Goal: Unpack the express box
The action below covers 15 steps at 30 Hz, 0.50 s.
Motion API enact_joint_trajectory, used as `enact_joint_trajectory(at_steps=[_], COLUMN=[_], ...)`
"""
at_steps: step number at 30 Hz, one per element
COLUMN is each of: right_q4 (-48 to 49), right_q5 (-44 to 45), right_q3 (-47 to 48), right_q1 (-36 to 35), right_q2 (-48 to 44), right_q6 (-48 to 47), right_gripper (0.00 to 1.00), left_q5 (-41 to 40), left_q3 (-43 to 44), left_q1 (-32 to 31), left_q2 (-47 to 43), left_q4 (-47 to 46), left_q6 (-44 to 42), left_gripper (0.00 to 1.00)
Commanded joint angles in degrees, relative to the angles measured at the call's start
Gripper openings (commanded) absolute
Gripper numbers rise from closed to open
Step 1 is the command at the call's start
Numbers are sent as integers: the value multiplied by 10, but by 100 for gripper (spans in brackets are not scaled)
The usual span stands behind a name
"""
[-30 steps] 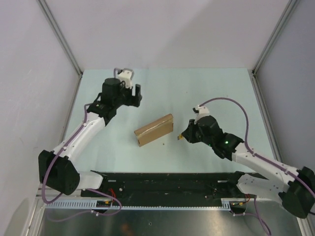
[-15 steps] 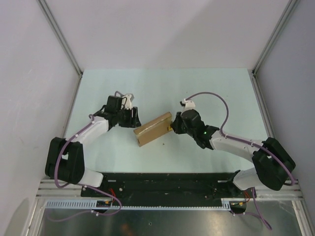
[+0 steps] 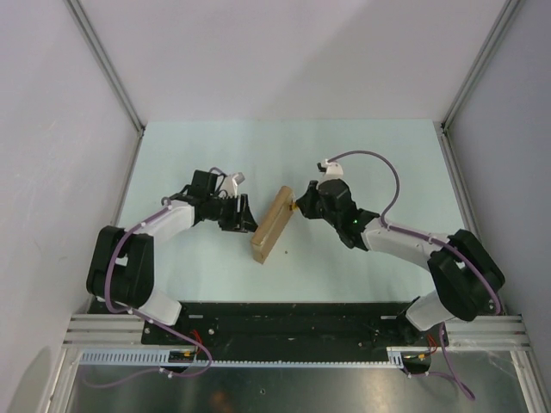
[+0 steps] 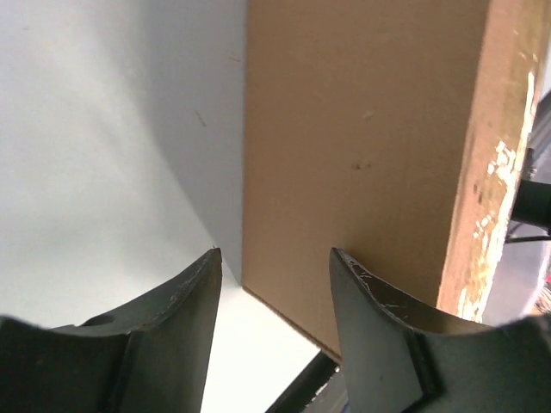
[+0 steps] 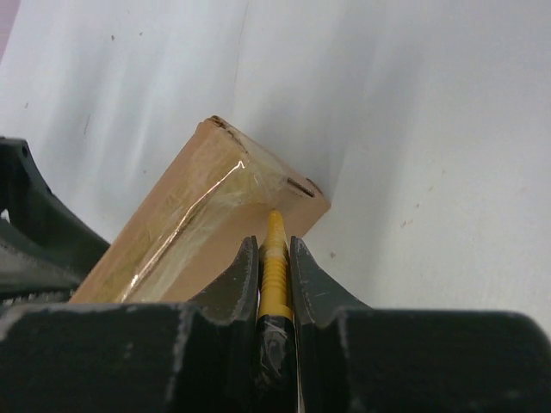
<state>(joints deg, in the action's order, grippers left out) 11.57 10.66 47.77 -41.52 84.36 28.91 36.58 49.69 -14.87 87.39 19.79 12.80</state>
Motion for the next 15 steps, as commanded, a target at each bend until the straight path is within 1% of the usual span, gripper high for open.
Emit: enact_joint_trajectory(at_steps=[1, 3, 11, 15], right_q4=[71, 81, 84, 52], right_q5=[-21, -27, -78, -66], right_q3=[50, 61, 108, 114], right_q1=[8, 11, 9, 11], right_q2=[36, 59, 106, 90], right_q6=[-6, -10, -24, -33], right_gripper=[0, 0, 0, 0], left_q5=[82, 99, 109, 65], left_q3=[2, 1, 5, 9], left_q1=[-1, -5, -22, -22], left_q2=[8, 15, 24, 17], left_q4=[-4, -5, -21, -21], left_q6=[19, 21, 26, 32], left_gripper=[58, 58, 60, 58])
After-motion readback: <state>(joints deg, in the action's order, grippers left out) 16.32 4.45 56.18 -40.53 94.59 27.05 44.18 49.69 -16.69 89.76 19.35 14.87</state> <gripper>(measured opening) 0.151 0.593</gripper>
